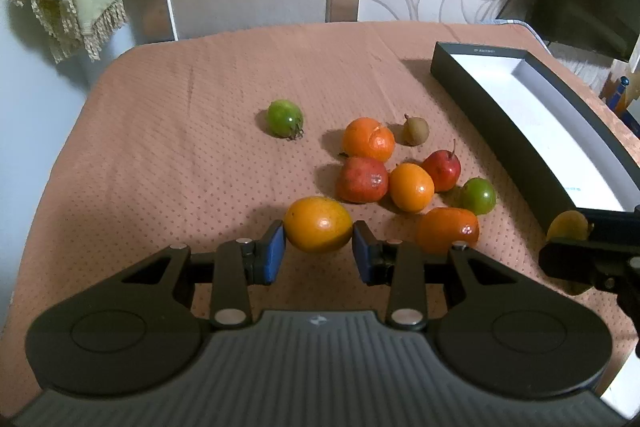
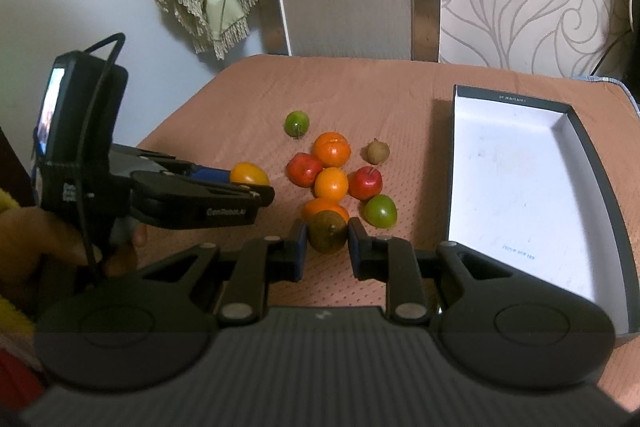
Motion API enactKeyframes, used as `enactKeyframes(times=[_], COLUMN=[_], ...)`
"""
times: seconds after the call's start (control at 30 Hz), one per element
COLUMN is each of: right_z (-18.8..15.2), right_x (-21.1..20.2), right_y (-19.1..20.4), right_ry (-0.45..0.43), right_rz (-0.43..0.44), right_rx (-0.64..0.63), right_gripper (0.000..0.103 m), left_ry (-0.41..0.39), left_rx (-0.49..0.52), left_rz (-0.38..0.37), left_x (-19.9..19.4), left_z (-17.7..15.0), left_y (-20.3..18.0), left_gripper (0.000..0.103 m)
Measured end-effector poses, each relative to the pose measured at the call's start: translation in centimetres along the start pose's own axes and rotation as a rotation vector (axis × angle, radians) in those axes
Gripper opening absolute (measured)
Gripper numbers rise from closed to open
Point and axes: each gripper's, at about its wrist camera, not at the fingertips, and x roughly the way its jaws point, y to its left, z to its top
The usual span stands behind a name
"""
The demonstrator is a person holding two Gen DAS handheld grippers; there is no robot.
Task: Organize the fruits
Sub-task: 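Lift the kumquat with the left gripper while the right gripper grasps the small brown fruit, then carry the kumquat and brown fruit in both grippers over the white box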
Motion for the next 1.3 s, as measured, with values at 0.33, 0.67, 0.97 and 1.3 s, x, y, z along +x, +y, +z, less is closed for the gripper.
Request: enactKeyframes(times=[0.33,0.67,0.97,1.3], right_z=[-0.1,-0.6,-0.7,-1.1], right_x=[-0.3,-0.7,-1.3,-2.6], right_y=[-0.7,-1.3,-2.0,-3.2], right_ry=[-0.023,-0.045,-0.054,-0.072], right_rz=[0.007,-0.005,-0.025,-0.077], right_rx=[0.010,0.038,0.049,0.082], right_gripper=[0.025,0.025,0.025,0.025], left_ry=[-0.011,-0.036,-0.046,-0.057], left_rx=[-0.012,-0.010,0.005,0.053], left_rz=[0.011,0.006,-0.022,-0.081], left_x=[-0.2,-0.7,-0.8,-0.5], left_z=[0.7,2.3,3.1,4.3], left_y=[-0.4,-1.4,-2.7,-5.4], left_gripper=[0.042,0.042,0.042,0.042])
